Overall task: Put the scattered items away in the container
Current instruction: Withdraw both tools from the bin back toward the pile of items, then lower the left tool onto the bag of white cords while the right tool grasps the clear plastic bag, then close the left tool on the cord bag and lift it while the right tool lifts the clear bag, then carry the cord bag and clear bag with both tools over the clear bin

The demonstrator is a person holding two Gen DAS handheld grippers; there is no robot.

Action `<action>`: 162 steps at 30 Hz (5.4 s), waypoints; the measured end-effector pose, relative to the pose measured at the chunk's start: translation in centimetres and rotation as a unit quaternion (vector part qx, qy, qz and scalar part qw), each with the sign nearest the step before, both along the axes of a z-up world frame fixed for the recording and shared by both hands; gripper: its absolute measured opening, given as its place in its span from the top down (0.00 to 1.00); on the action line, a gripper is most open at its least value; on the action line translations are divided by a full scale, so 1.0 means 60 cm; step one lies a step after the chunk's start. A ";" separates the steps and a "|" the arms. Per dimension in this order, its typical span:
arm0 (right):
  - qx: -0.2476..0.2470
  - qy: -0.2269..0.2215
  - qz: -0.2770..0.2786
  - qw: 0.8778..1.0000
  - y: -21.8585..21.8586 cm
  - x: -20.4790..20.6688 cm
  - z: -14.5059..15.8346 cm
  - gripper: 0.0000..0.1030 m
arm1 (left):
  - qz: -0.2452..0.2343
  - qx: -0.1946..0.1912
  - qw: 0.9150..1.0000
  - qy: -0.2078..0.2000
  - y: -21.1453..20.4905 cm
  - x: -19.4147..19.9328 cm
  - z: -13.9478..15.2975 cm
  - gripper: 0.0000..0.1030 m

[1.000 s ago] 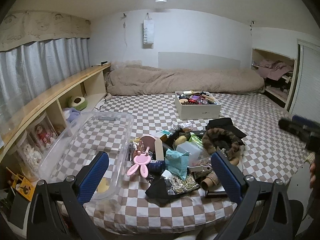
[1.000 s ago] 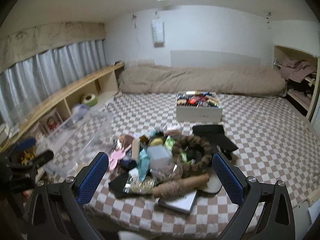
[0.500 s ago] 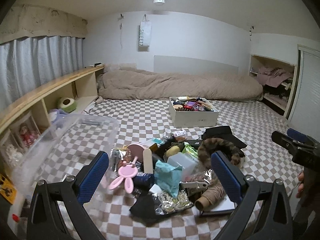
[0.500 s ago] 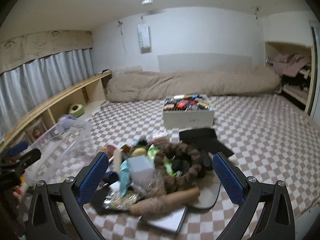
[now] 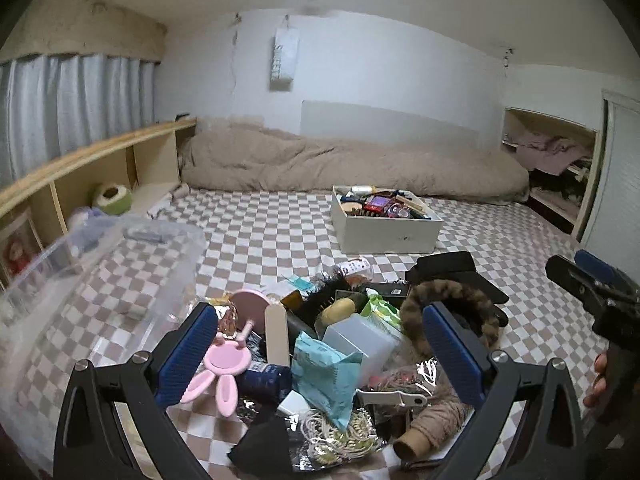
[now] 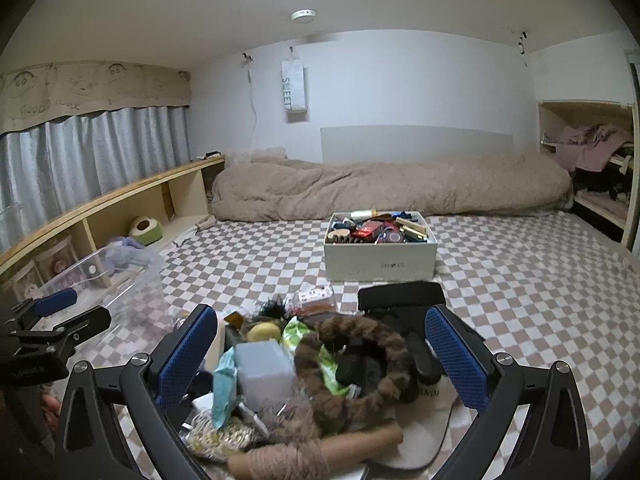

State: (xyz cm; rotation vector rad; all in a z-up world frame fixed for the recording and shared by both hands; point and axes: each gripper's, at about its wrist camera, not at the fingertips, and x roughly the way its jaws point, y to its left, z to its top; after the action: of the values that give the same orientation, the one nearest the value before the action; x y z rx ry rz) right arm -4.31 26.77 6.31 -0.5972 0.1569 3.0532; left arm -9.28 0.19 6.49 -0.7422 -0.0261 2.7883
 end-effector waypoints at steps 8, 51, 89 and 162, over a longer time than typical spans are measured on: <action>-0.023 -0.008 -0.019 1.000 0.038 -0.031 -0.070 0.00 | 0.016 0.000 0.999 -0.034 0.015 -0.055 -0.059 0.00; -0.186 -0.223 0.137 0.947 0.003 -0.104 -0.269 0.64 | -0.059 -0.038 0.981 -0.182 -0.013 -0.016 -0.303 0.20; -0.297 -0.094 0.117 0.943 0.122 -0.051 -0.179 0.89 | -0.037 -0.085 0.989 -0.116 0.095 -0.006 -0.360 0.00; -0.234 -0.024 0.236 0.943 -0.040 -0.030 -0.053 0.89 | 0.082 0.001 0.991 0.106 -0.159 0.019 0.006 0.28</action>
State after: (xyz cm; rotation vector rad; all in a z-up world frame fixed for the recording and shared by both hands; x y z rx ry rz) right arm -6.09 24.37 3.15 -0.8329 0.8787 3.4663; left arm -8.15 -9.37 6.83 -0.4578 -0.0536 3.0087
